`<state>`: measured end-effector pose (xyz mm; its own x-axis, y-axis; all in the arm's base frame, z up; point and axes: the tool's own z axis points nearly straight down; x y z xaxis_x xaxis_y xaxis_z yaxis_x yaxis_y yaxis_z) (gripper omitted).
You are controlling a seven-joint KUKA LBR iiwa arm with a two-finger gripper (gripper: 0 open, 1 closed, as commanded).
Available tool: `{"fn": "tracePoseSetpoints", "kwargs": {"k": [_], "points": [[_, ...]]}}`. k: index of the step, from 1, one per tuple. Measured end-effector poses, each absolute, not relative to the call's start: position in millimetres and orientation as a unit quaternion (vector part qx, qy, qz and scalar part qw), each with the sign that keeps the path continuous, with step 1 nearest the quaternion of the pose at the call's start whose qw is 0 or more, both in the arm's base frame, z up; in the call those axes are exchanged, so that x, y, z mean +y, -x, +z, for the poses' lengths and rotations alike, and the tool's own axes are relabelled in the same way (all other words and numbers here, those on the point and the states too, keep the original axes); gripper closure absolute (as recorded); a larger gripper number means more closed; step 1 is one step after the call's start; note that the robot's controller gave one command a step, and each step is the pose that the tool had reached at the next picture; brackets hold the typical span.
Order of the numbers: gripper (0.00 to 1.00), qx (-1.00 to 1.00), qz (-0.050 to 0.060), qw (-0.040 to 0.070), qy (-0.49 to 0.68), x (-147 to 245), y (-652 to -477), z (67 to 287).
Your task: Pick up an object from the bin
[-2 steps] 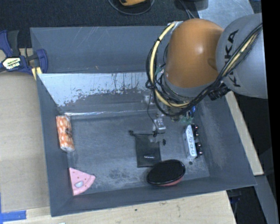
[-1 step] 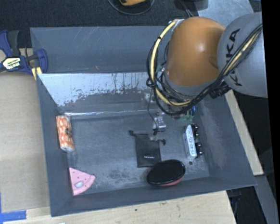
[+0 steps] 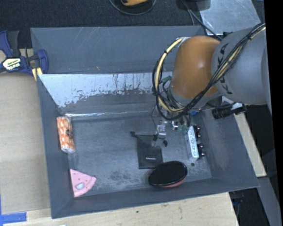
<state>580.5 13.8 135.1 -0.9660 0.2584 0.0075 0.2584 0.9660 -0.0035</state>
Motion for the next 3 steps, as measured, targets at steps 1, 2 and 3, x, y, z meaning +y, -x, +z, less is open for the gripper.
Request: {"fn": "tracePoseSetpoints", "kwargs": {"k": [1, 2, 3], "points": [[0.0, -0.998, 0.0, -0.003, 0.07, 18, -558.7, 142], [0.0, -0.956, 0.001, 0.002, 0.292, 28, -572.9, 127], [0.0, -0.991, 0.0, -0.003, 0.137, 29, -569.8, 68]]}}
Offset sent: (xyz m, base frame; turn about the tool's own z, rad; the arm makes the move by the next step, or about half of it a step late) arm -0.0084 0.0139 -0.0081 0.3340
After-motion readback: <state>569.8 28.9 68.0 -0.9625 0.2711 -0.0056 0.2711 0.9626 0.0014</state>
